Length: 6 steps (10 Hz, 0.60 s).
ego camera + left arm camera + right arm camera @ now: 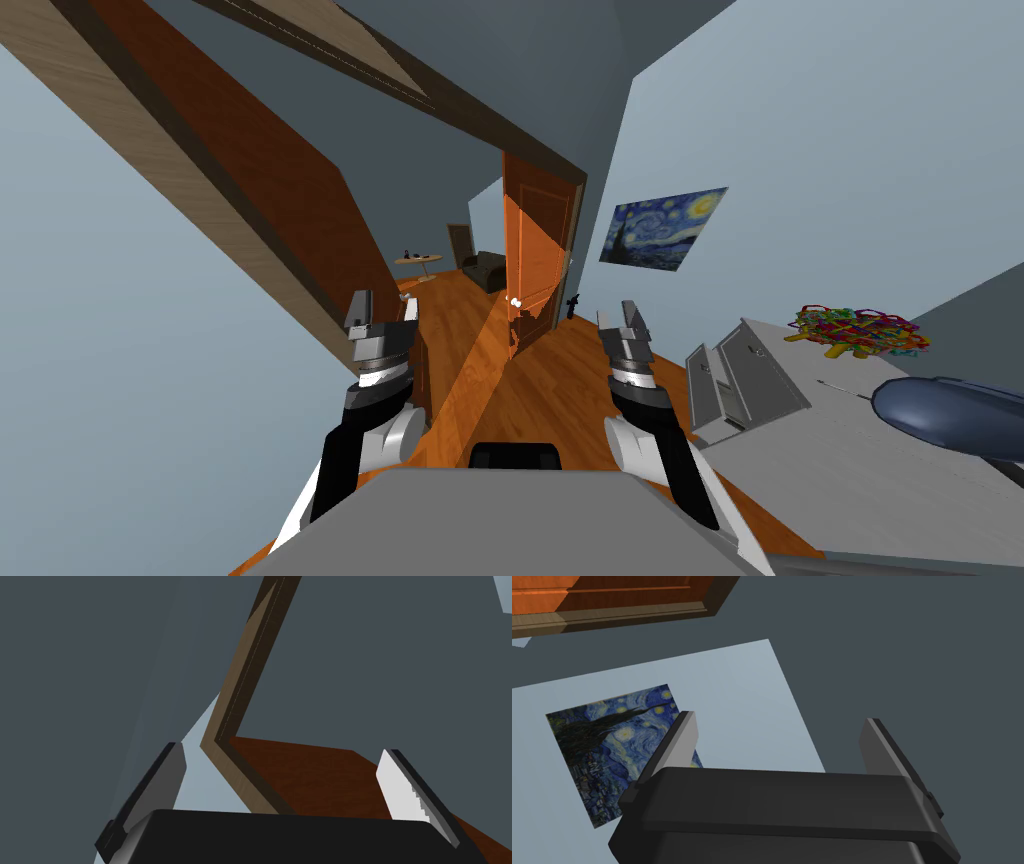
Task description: Push the door open
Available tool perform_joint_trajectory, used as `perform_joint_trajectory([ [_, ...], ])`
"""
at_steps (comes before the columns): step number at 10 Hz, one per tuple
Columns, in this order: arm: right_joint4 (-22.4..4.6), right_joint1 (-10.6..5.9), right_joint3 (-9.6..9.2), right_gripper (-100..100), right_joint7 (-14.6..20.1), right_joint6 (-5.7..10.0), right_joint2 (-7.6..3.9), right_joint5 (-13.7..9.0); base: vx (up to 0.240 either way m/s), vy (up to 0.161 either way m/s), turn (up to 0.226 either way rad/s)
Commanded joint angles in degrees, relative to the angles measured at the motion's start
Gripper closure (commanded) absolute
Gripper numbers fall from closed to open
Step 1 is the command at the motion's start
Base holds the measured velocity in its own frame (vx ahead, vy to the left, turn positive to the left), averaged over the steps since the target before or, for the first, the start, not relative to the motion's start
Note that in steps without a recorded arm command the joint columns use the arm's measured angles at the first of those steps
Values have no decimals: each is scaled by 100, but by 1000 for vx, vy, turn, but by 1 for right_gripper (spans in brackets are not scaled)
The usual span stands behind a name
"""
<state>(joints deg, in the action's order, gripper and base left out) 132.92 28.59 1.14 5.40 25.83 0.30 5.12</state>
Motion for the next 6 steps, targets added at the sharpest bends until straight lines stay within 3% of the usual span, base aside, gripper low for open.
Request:
perform_joint_trajectory([
  [1, -161, -60, -13, -100, -123, 43, -34, 34, 35, -7, 14],
  [6, -821, -307, -65, -100, -623, 218, -149, 174, 73, -14, 30],
])
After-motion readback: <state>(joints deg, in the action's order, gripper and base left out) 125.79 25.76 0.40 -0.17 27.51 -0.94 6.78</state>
